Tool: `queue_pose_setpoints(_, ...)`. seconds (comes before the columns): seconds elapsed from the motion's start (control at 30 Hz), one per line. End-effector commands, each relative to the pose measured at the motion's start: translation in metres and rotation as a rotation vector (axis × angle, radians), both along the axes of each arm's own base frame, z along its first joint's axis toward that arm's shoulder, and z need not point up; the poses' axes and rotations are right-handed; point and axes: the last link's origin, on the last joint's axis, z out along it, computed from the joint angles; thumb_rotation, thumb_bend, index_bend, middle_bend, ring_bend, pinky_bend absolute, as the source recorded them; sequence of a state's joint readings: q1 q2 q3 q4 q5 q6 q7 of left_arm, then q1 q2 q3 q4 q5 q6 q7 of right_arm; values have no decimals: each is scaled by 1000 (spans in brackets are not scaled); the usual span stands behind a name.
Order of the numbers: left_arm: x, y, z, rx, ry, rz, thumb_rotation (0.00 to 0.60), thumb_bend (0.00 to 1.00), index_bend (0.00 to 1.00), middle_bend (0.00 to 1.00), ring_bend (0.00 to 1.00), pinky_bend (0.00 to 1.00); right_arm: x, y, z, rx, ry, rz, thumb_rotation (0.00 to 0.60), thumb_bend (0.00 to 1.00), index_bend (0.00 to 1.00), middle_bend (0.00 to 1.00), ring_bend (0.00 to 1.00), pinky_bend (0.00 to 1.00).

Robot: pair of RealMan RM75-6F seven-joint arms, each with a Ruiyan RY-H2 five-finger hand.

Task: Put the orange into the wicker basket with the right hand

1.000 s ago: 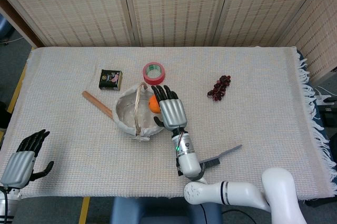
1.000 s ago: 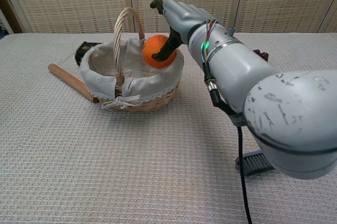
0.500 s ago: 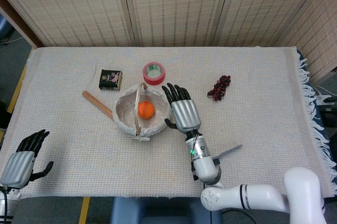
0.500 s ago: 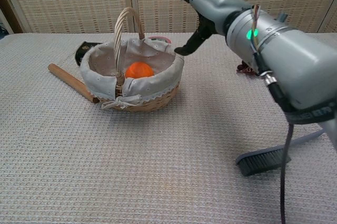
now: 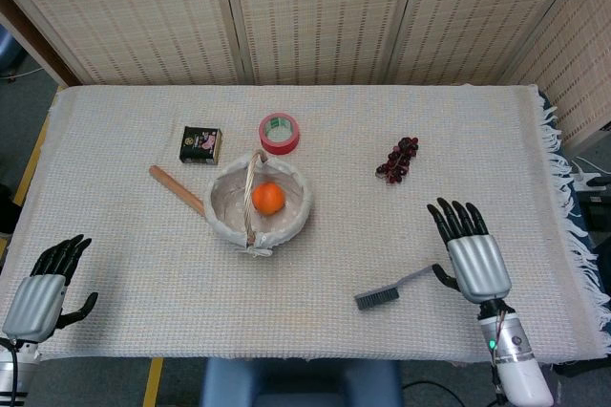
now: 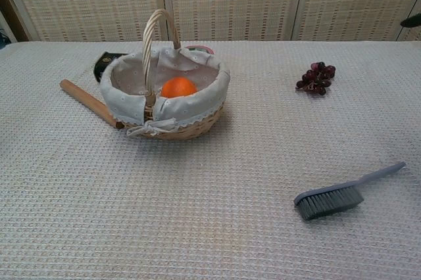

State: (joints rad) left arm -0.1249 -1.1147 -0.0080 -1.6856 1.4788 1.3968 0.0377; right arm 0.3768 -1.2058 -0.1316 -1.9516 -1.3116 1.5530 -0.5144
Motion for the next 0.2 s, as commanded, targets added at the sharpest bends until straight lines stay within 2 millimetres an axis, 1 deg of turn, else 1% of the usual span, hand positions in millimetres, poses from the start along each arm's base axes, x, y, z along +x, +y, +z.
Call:
queue_pose_setpoints(0.03, 0, 0, 0, 3, 3, -1, 600, 348, 0, 0, 0, 81, -47, 42, 22, -43, 73, -16, 600, 143, 0, 0, 0, 51)
queue_pose_setpoints(0.07, 0, 0, 0, 4, 5, -2, 600, 347, 0, 0, 0, 81, -57, 48, 26, -61, 88, -10, 600, 143, 0, 0, 0, 50)
queue_pose_setpoints(0.13, 1, -1, 0, 4, 8, -6, 600, 347, 0, 0, 0, 81, -69, 54, 29, -92, 98, -2, 600, 143, 0, 0, 0, 50)
queue_pose_setpoints(0.2, 1, -1, 0, 4, 13, -12, 600, 348, 0, 0, 0, 81, -76, 57, 30, -102, 70, -14, 600, 143, 0, 0, 0, 49)
